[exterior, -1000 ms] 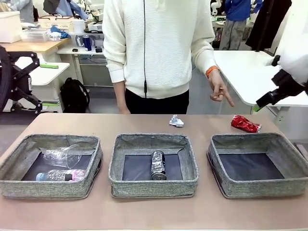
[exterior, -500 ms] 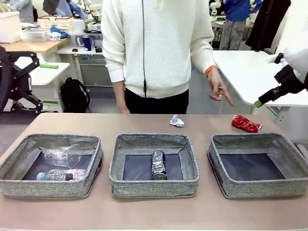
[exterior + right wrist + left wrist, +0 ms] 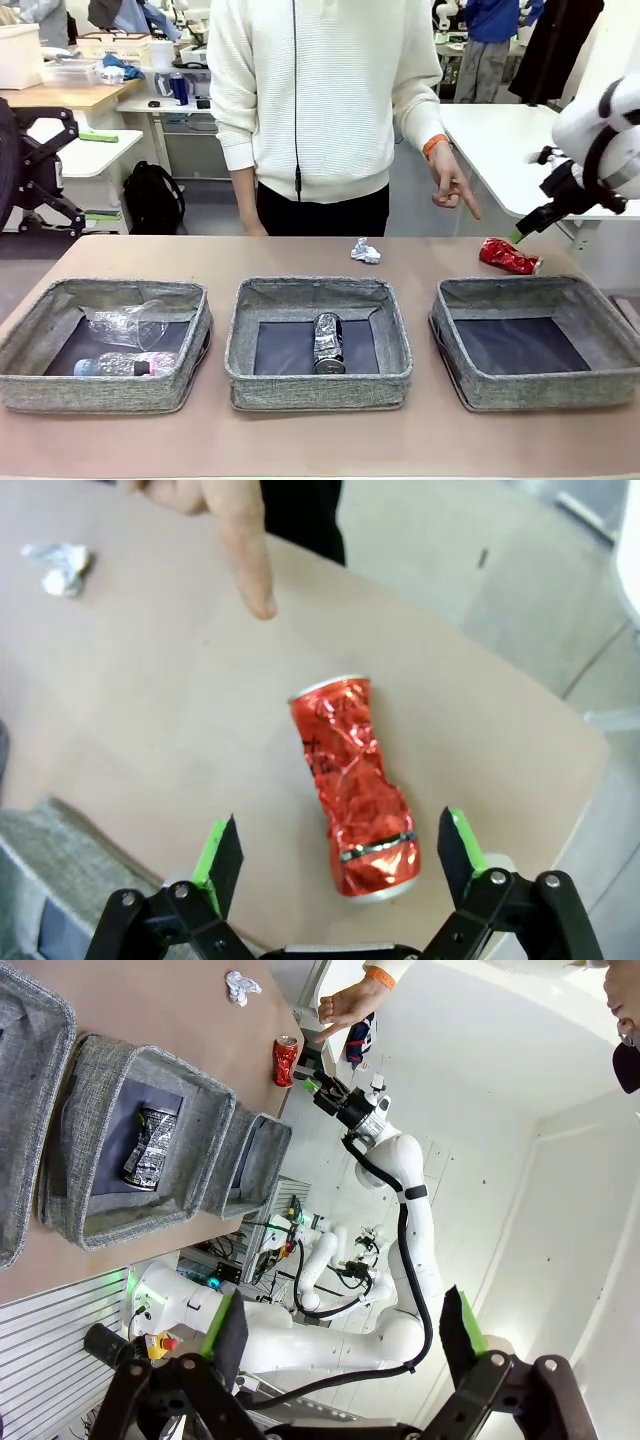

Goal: Sort the waste into the appropriate baskets.
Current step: Pick up the waste item pointed out by the person.

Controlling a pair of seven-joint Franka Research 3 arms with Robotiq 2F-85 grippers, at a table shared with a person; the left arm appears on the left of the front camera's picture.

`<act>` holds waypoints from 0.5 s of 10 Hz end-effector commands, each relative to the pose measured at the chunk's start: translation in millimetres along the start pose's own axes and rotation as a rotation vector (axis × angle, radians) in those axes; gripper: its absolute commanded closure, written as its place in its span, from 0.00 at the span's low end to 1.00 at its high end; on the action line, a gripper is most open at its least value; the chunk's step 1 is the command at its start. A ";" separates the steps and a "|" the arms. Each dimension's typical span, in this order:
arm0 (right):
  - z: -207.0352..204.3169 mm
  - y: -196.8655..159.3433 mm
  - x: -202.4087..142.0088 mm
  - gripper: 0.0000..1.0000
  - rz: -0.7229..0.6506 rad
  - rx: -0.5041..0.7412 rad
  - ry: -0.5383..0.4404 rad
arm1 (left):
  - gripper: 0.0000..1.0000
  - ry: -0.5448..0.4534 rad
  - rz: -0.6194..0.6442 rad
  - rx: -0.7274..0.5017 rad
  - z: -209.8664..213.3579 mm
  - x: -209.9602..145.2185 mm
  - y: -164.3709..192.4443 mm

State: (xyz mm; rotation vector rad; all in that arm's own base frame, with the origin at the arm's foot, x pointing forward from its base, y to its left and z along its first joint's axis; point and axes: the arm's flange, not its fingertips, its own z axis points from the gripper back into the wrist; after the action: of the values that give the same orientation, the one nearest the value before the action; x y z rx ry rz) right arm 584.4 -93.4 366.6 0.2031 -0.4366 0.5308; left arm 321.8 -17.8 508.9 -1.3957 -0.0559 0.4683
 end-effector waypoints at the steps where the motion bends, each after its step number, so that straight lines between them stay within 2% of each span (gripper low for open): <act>1: -7.8 -11.3 5.4 0.00 -0.011 -0.044 0.028 | 0.00 -0.006 0.009 -0.015 -1.4 -1.7 -3.8; 5: -32.7 -19.3 6.3 0.00 0.016 -0.024 0.038 | 0.00 -0.006 0.009 -0.015 -1.4 -1.7 -3.8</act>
State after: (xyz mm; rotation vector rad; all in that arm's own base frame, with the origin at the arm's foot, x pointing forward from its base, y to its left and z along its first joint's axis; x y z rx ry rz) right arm 600.2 -96.2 340.3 0.1827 -0.4074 0.5480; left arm 321.7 -17.8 508.9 -1.3957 -0.0560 0.4682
